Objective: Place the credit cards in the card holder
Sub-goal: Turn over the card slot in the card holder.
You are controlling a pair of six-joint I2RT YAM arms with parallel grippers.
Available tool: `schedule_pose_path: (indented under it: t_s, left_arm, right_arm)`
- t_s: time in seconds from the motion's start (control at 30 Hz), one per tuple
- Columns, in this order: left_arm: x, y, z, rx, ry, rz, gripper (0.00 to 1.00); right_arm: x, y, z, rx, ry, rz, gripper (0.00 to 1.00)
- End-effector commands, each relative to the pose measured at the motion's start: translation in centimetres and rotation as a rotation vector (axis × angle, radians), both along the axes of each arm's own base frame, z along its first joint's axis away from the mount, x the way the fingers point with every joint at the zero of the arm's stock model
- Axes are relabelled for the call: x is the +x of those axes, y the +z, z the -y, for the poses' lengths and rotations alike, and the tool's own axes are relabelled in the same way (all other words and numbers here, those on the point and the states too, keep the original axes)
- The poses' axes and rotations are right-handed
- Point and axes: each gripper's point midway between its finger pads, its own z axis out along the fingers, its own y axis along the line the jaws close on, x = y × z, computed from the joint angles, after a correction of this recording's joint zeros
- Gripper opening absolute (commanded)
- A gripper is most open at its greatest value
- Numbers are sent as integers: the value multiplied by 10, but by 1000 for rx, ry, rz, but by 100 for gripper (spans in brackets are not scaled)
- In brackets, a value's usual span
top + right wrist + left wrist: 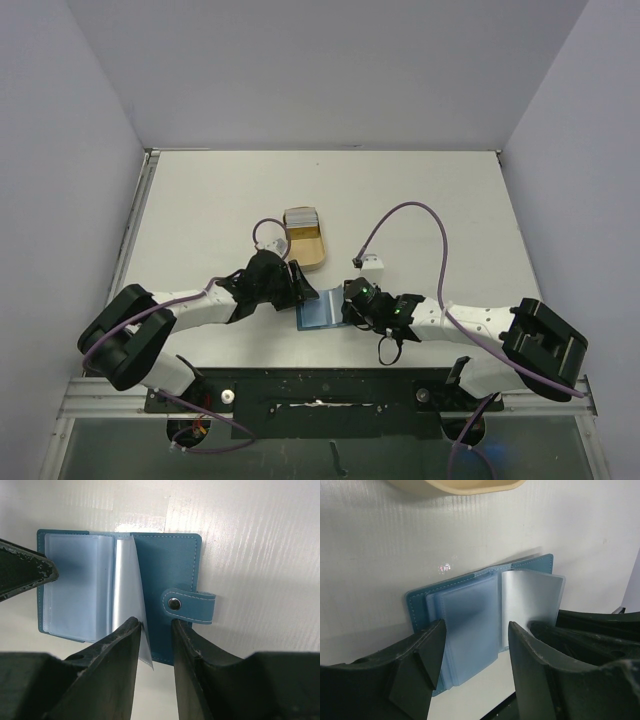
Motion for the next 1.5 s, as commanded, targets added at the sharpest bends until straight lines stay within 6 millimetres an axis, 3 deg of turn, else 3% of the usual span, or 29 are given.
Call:
schedule_pose_path:
  t_s: [0.0, 0.27, 0.6, 1.13, 1.47]
  left_arm:
    - [8, 12, 5, -19, 5, 47, 52]
    - [7, 18, 19, -111, -17, 51, 51]
    - [6, 13, 27, -142, -25, 35, 52]
    - [7, 30, 55, -291, -46, 37, 51]
    - [8, 41, 60, -341, -49, 58, 51]
  right_arm:
    - [12, 16, -11, 42, -30, 59, 32]
    - [12, 14, -11, 36, -29, 57, 32]
    - [11, 13, -12, 36, -27, 57, 32]
    - [8, -4, -3, 1, -42, 46, 30]
    - [7, -10, 3, -10, -58, 47, 29]
